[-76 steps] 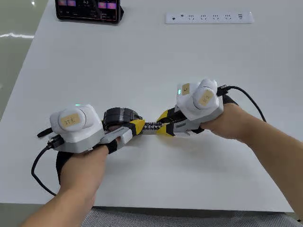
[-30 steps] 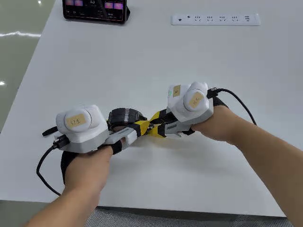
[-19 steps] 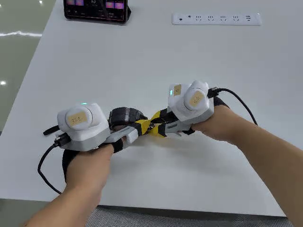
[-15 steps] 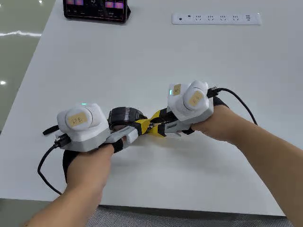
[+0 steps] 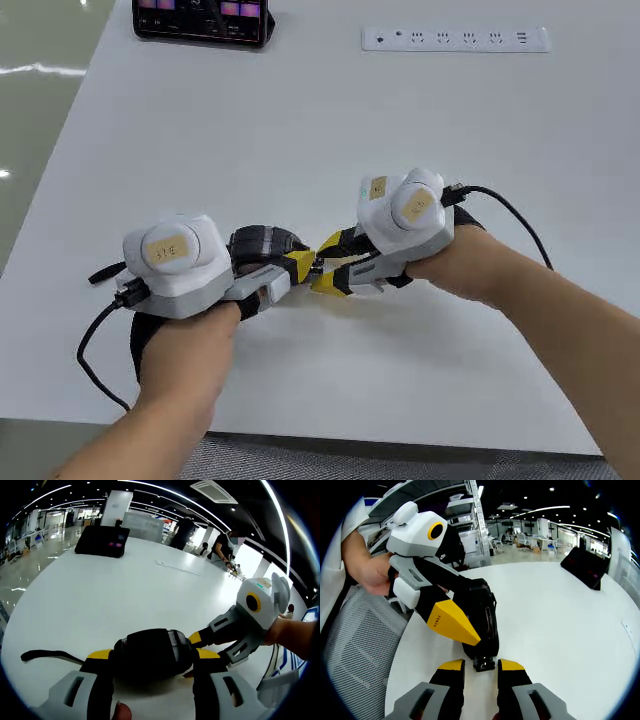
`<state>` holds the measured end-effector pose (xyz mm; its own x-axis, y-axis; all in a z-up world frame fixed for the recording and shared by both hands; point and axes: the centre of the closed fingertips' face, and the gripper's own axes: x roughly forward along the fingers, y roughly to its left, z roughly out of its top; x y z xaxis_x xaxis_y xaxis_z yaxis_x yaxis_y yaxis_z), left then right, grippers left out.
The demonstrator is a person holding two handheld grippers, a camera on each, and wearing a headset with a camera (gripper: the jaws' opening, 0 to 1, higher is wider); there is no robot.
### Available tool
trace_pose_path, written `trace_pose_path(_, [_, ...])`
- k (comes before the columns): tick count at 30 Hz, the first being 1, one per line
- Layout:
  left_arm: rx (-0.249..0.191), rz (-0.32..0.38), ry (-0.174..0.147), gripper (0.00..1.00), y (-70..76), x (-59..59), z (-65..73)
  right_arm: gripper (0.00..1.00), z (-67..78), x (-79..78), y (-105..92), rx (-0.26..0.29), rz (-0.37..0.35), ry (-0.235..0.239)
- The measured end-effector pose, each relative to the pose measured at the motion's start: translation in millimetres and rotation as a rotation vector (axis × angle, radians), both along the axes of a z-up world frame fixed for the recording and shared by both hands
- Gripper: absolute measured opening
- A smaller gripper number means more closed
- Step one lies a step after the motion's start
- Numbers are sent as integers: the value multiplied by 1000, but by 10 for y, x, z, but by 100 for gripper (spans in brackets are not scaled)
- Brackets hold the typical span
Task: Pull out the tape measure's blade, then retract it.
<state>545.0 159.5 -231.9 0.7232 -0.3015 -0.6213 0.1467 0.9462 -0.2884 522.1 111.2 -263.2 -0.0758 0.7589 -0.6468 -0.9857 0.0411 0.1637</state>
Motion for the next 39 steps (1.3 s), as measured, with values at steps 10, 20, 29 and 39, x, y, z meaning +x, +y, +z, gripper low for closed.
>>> trace_pose_path(10, [32, -24, -9, 64, 0, -20, -5, 28, 28, 14, -36, 3, -22, 0])
trace_pose_path(20, [51, -52, -38, 70, -31, -1, 36, 35, 57, 38, -65, 13, -56, 4])
trace_pose_path(29, [55, -71, -50, 75, -46, -7, 52, 39, 60, 15, -65, 15, -60, 5])
trace_pose_path(39, [80, -102, -70, 78, -38, -36, 98, 43, 98, 12, -169, 8, -79, -14])
